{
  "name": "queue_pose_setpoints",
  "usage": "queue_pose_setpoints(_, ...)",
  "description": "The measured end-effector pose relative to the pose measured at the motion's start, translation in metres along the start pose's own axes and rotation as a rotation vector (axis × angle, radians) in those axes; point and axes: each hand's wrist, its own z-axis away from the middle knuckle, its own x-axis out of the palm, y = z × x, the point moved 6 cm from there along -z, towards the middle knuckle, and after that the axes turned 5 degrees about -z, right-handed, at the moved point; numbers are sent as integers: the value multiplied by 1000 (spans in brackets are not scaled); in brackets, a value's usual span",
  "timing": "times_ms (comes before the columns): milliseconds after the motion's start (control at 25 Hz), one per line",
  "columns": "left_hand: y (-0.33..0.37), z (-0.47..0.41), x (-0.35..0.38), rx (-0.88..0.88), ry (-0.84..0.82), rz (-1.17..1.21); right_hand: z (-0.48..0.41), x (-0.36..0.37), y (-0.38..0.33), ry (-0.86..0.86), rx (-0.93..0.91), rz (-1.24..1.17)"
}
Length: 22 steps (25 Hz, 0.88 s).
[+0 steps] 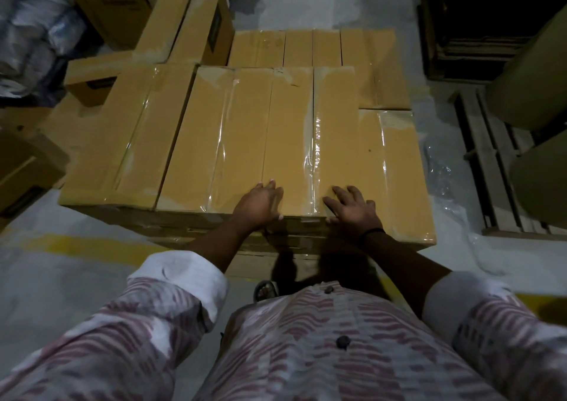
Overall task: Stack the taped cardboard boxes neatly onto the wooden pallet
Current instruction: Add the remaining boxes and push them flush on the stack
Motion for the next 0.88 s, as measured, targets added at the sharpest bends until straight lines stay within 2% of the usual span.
queue_pose_setpoints(360, 1, 9, 0, -93, 38, 99, 4, 4, 0, 68, -58, -44)
queue_pose_setpoints(440, 6, 7, 2, -102, 16, 37, 2, 2, 2, 96, -35, -99)
queue_pose_setpoints(560, 14, 8, 12, -99, -7, -57, -4, 0, 13, 119, 99, -252)
queue_pose_setpoints(640, 17, 9, 17, -86, -19, -139, -9, 4, 19, 66, 157, -293)
queue_pose_setpoints(880, 21, -1, 3, -57, -65, -297, -19, 0, 16, -47, 171, -286)
